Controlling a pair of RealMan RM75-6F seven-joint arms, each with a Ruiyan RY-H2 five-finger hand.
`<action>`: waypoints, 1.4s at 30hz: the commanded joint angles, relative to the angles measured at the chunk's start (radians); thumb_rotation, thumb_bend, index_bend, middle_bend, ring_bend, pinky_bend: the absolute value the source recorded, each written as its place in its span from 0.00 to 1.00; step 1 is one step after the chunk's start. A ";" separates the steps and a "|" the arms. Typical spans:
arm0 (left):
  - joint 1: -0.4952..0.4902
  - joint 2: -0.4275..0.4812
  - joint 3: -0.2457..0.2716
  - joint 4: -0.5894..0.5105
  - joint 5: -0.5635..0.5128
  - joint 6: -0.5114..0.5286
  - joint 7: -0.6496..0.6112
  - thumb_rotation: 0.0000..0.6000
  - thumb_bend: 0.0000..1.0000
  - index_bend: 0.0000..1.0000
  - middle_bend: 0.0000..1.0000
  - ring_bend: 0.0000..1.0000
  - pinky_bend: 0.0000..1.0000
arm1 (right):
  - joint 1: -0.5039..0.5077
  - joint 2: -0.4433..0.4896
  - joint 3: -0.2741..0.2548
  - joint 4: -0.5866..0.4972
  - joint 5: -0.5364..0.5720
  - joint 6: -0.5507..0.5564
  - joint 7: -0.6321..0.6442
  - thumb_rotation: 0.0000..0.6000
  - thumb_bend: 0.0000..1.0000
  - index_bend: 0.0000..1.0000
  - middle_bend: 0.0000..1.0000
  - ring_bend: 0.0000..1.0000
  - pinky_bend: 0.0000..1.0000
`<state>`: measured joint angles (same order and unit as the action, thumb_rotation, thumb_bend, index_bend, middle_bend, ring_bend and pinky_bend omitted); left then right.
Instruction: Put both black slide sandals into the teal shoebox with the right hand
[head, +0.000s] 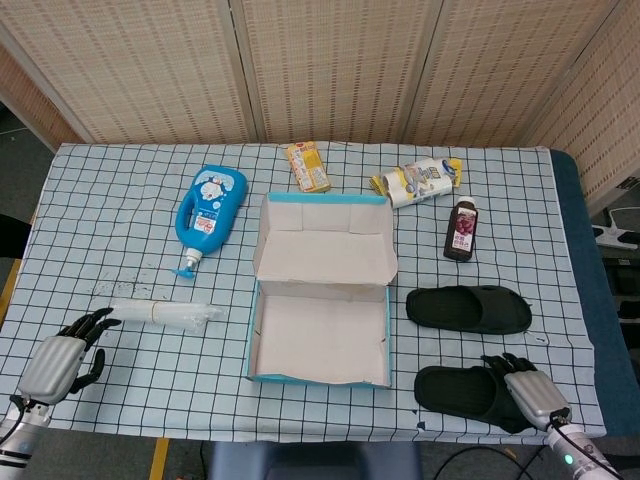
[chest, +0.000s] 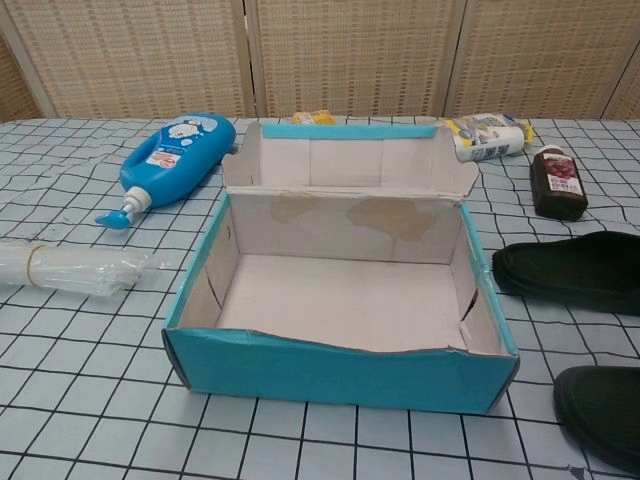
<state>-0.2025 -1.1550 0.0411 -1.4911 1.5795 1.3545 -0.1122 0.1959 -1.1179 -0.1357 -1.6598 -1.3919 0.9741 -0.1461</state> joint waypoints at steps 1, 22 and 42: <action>0.000 0.000 0.000 0.000 0.001 0.001 0.000 1.00 0.66 0.22 0.09 0.15 0.38 | -0.006 -0.013 0.004 0.013 0.001 0.016 0.000 1.00 0.00 0.09 0.25 0.10 0.10; 0.001 0.002 0.000 -0.002 0.004 0.003 -0.006 1.00 0.66 0.22 0.09 0.15 0.38 | -0.095 0.069 0.029 -0.067 -0.087 0.288 0.011 1.00 0.00 0.41 0.49 0.34 0.22; 0.004 0.003 -0.007 -0.001 -0.010 0.005 0.011 1.00 0.66 0.22 0.09 0.15 0.37 | 0.019 0.195 0.151 -0.386 -0.201 0.298 -0.047 1.00 0.00 0.42 0.49 0.34 0.22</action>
<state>-0.1988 -1.1518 0.0344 -1.4918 1.5703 1.3590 -0.1018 0.1629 -0.9223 -0.0201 -1.9962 -1.5809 1.3217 -0.1712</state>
